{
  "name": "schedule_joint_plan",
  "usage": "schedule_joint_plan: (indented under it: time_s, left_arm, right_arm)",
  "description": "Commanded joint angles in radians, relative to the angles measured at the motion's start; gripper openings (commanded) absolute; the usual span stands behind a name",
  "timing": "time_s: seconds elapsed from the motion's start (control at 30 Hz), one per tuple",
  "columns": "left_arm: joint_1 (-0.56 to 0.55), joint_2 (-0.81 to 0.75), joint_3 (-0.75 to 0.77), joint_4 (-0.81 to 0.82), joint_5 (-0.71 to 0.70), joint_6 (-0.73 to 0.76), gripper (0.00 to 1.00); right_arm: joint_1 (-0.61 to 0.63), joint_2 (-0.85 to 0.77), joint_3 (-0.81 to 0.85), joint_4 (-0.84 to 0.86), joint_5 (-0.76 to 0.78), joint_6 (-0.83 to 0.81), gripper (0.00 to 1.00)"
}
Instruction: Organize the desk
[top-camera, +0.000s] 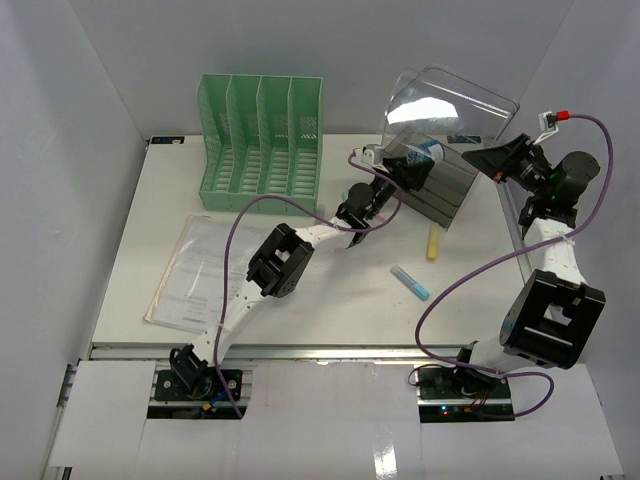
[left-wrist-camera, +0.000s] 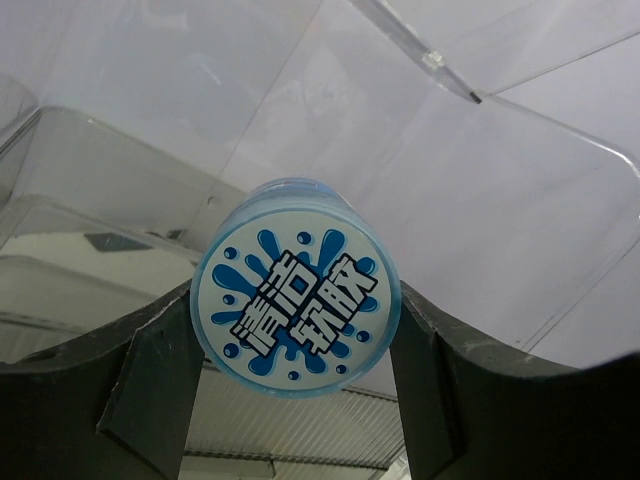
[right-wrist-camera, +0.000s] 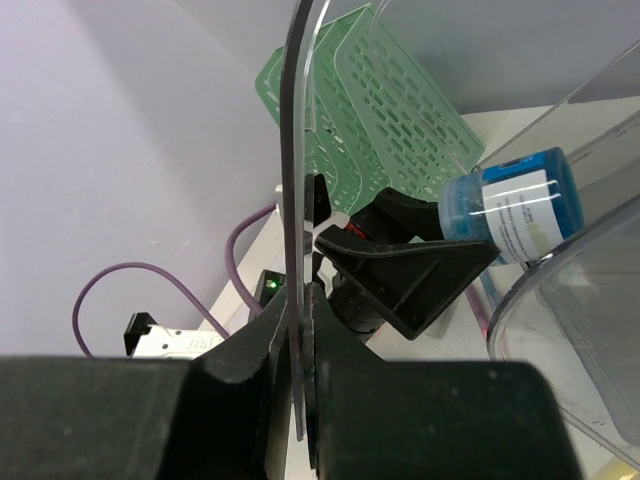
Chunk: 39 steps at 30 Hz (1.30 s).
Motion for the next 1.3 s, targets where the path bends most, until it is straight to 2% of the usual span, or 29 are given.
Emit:
schedule_joint_plan:
  time_s: [0.0,0.1,0.2,0.3,0.43,0.63,0.7,0.87,1.0,1.17,1.27]
  left_arm:
    - [0.007,-0.009,0.097,-0.052,-0.036,-0.012,0.11]
    - [0.007,0.009,0.151,-0.086,-0.044,-0.009,0.17]
    - [0.007,0.003,0.161,-0.128,-0.062,-0.011,0.26]
    - [0.007,-0.004,0.161,-0.172,-0.073,-0.010,0.30]
    - [0.004,-0.019,0.150,-0.226,-0.082,-0.004,0.43]
    - [-0.008,-0.057,0.117,-0.270,-0.099,0.027,0.80]
    - [-0.014,-0.070,0.104,-0.273,-0.103,0.043,0.87]
    - [-0.016,-0.106,0.076,-0.284,-0.090,0.057,0.93]
    - [-0.017,-0.160,0.011,-0.254,-0.083,0.058,0.93]
    - [-0.024,-0.275,-0.216,-0.181,-0.084,0.082,0.93]
    - [-0.029,-0.390,-0.424,-0.115,-0.096,0.104,0.93]
  right_arm:
    - [-0.004,-0.059,-0.008,0.085,-0.030,0.017,0.08]
    - [-0.004,-0.061,-0.019,0.105,-0.027,0.030,0.08]
    - [-0.004,-0.060,-0.022,0.111,-0.024,0.037,0.08]
    - [-0.004,-0.061,-0.022,0.111,-0.019,0.037,0.08]
    - [-0.004,-0.062,-0.023,0.111,-0.019,0.037,0.08]
    - [-0.004,-0.064,-0.027,0.110,-0.017,0.038,0.08]
    - [-0.004,-0.065,-0.029,0.110,-0.016,0.037,0.08]
    - [-0.004,-0.067,-0.031,0.108,-0.017,0.037,0.09]
    - [-0.004,-0.070,-0.032,0.107,-0.016,0.035,0.09]
    - [-0.004,-0.073,-0.036,0.106,-0.017,0.030,0.09]
    - [-0.004,-0.072,-0.033,0.103,-0.017,0.027,0.09]
